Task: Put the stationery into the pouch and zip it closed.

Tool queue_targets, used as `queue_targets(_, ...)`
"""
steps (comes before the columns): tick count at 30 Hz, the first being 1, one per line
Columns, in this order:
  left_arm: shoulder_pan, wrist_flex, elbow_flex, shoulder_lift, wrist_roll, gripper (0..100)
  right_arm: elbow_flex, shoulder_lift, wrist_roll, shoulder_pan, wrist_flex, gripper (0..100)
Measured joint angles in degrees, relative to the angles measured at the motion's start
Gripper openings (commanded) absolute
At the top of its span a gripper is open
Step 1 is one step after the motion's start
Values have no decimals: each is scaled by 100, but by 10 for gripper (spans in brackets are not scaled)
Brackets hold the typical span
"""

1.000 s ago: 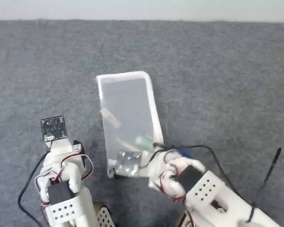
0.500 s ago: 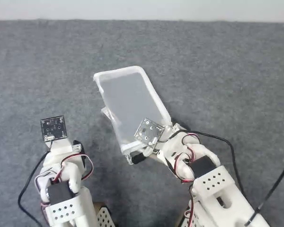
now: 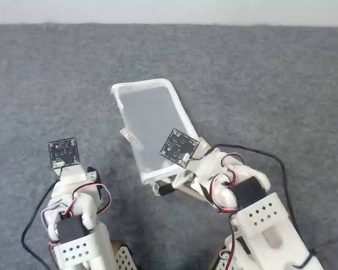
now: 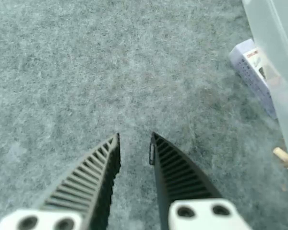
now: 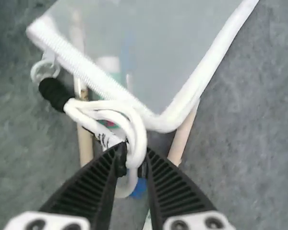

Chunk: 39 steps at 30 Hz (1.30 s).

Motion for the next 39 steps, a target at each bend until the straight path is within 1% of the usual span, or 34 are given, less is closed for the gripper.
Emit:
queue_targets(5, 0, 0, 0, 0, 0, 100, -88, 0, 0, 211, 598, 7)
queue_targets(9, 0, 0, 0, 0, 0, 100, -88, -18, 0, 818, 791, 16)
queue_targets(11, 0, 0, 0, 0, 0, 100, -88, -18, 0, 1187, 897, 74)
queue_targets(13, 0, 0, 0, 0, 0, 100, -88, -18, 0, 1451, 1081, 176)
queue_targets(15, 0, 0, 0, 0, 0, 100, -88, -18, 0, 1503, 1371, 264)
queue_targets(16, 0, 0, 0, 0, 0, 100, -88, -18, 53, 1486, 1486, 280)
queue_targets(19, 0, 0, 0, 0, 0, 100, -88, -273, 141, 1556, 1723, 259)
queue_targets(22, 0, 0, 0, 0, 0, 100, -88, -791, 167, 1530, 1811, 221)
queue_targets(24, 0, 0, 0, 0, 0, 100, -114, -1222, 176, 1530, 1837, 212)
queue_targets(27, 0, 0, 0, 0, 0, 100, -352, -1811, 185, 1266, 2084, 210)
queue_targets(30, 0, 0, 0, 0, 0, 100, -571, -2057, 185, 712, 2242, 209)
queue_targets(34, 0, 0, 0, 0, 0, 100, -642, -1820, 185, -105, 2251, 210)
queue_targets(39, 0, 0, 0, 0, 0, 100, -642, -1037, 88, -1029, 1996, 213)
